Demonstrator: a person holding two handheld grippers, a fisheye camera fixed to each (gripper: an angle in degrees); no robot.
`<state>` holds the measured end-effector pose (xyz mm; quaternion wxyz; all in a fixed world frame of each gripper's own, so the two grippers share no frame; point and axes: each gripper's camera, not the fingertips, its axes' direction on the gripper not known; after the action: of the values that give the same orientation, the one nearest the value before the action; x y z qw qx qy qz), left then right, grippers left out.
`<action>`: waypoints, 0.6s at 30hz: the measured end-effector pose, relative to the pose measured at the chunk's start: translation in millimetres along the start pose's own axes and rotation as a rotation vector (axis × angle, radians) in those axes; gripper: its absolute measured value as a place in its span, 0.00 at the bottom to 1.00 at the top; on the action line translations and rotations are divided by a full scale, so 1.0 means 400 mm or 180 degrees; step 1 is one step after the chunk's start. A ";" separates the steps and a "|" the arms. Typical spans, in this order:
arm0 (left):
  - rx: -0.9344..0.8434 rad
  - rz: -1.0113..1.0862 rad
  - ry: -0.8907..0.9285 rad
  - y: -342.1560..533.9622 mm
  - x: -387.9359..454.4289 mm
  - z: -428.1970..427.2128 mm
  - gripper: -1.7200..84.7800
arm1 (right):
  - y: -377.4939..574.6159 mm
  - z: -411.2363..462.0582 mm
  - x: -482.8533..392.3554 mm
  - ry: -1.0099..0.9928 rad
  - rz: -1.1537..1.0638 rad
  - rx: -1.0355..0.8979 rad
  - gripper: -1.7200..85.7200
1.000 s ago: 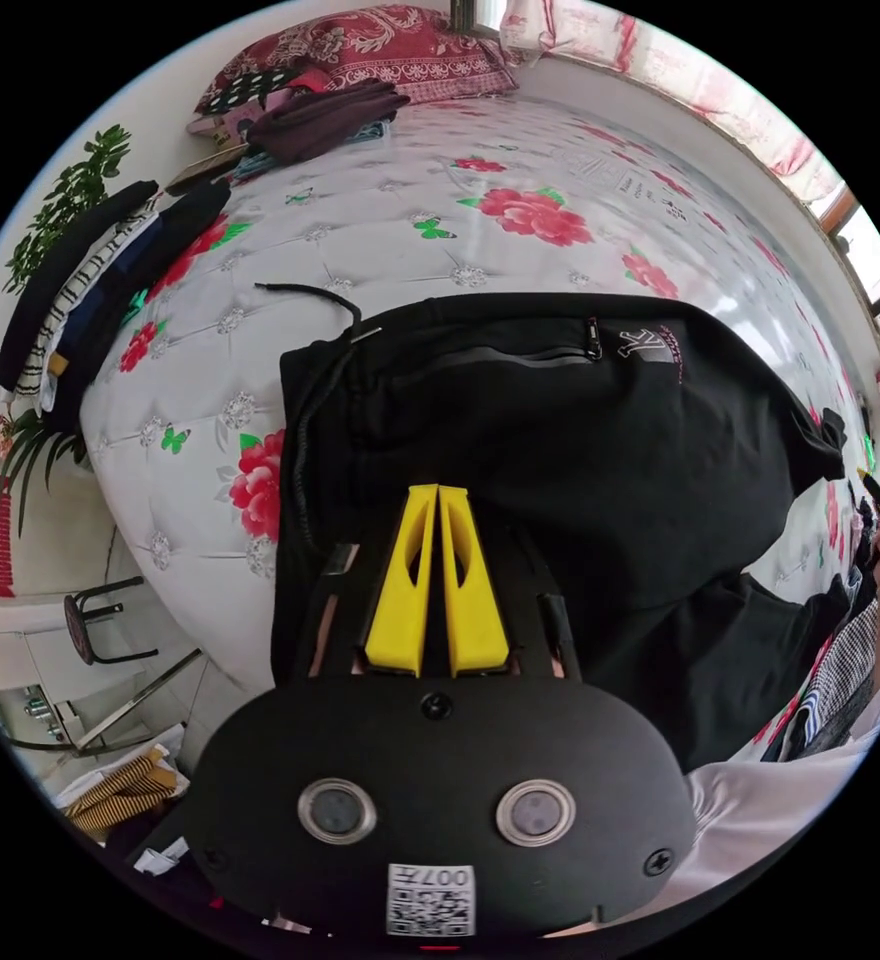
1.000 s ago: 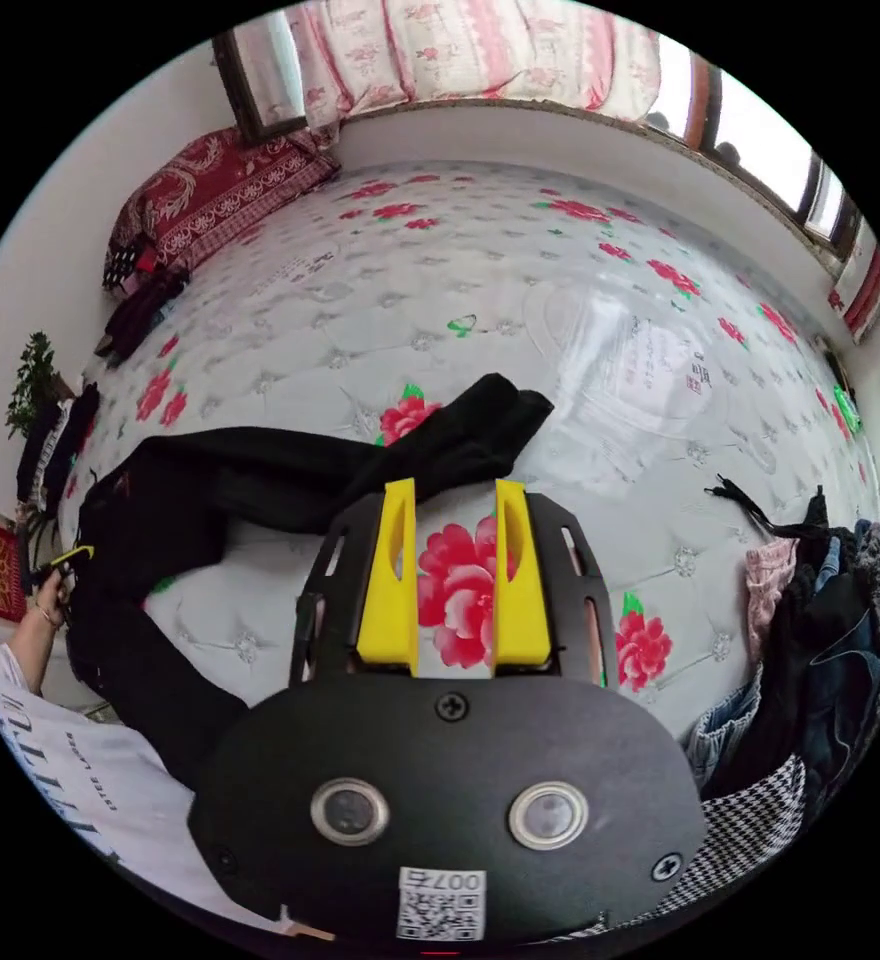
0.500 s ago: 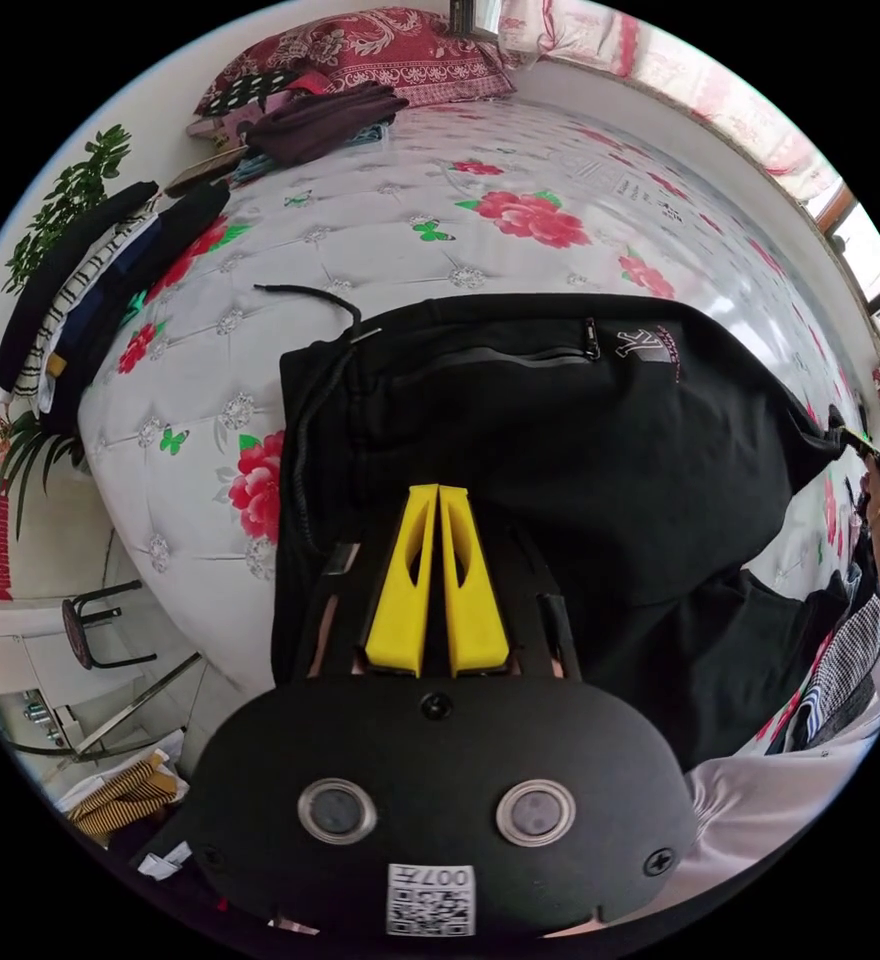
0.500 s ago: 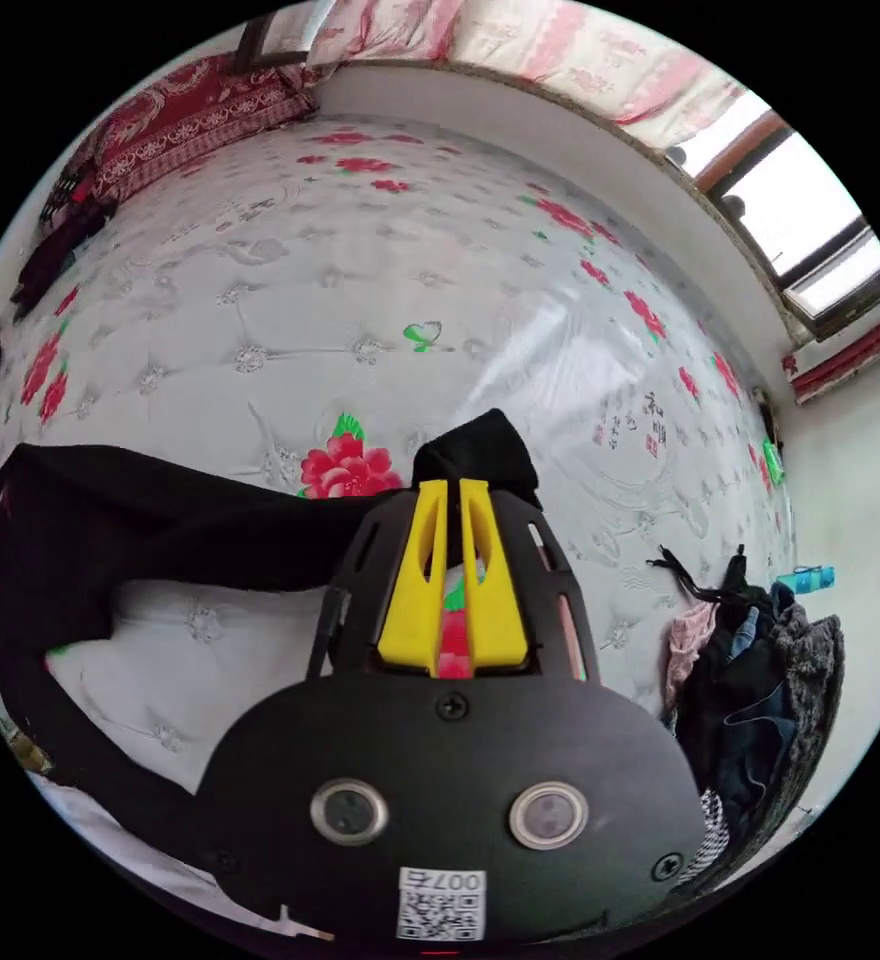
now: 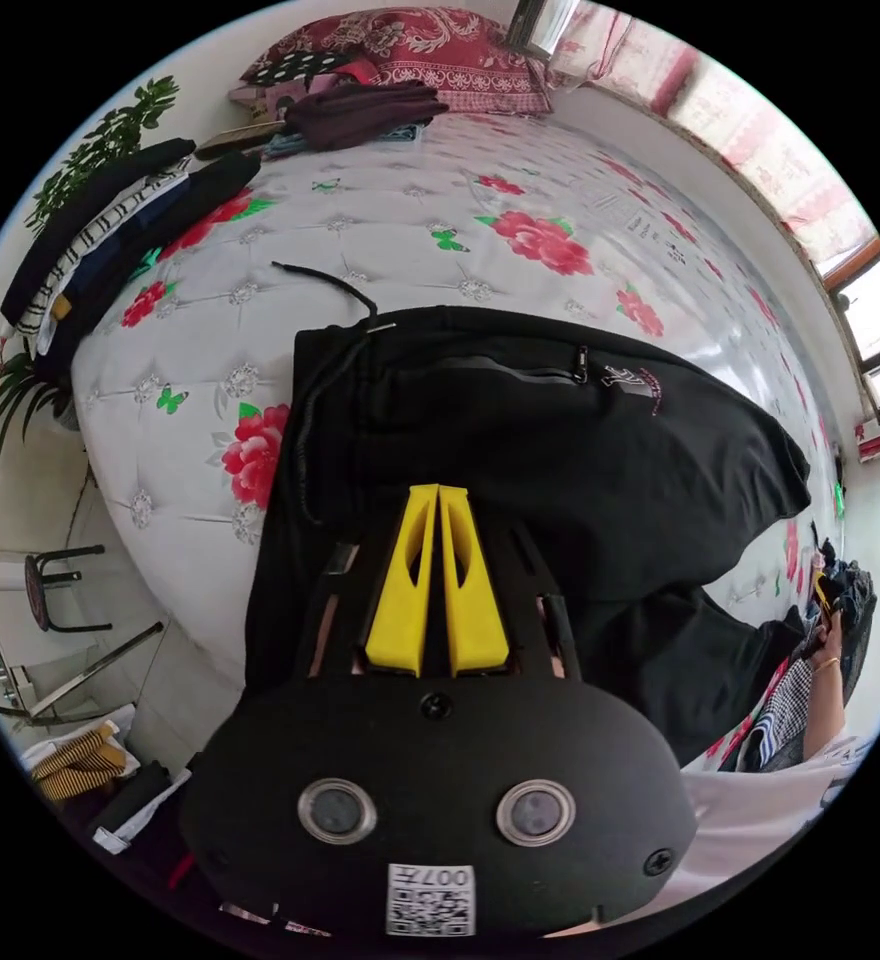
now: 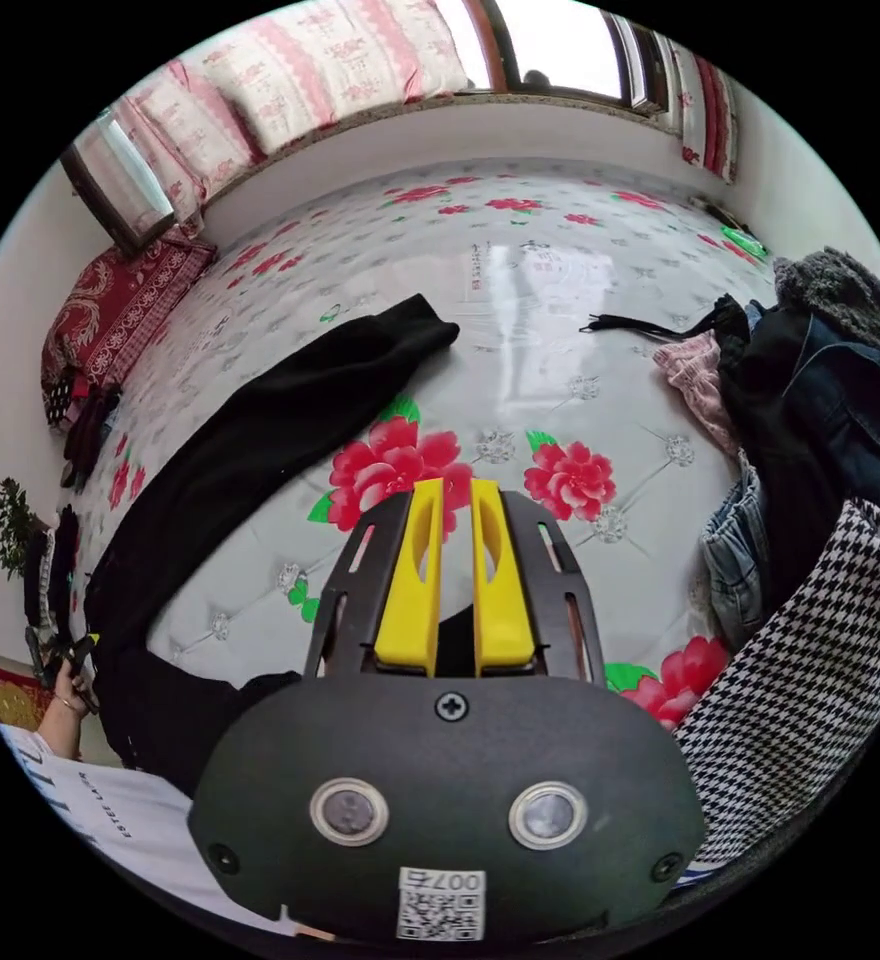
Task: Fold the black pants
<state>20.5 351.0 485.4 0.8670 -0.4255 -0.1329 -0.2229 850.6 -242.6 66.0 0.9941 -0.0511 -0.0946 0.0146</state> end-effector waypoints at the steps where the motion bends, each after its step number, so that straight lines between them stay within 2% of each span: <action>1: 0.0034 0.0014 0.0032 0.018 0.006 -0.027 0.01 | 0.019 -0.032 -0.014 -0.0057 -0.0120 0.0016 0.05; 6: 0.0014 -0.0043 0.0140 0.129 -0.006 -0.118 0.01 | 0.117 -0.132 0.006 -0.0332 -0.0190 -0.0090 0.06; 9: -0.0003 -0.0173 0.0100 0.207 -0.046 -0.175 0.01 | 0.197 -0.176 0.088 -0.0310 0.0211 -0.0295 0.06; 14: 0.0119 -0.0731 0.0104 0.325 -0.165 -0.263 0.01 | 0.289 -0.219 0.209 -0.0373 0.0865 -0.0432 0.07; 18: 0.0073 -0.1253 0.0305 0.404 -0.258 -0.274 0.03 | 0.323 -0.180 0.254 -0.0505 0.1048 -0.0707 0.06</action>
<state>16.4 379.0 266.4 0.8168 -0.3703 -0.1746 -0.4065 961.6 -117.3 1.3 0.9560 -0.1738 -0.1640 0.1703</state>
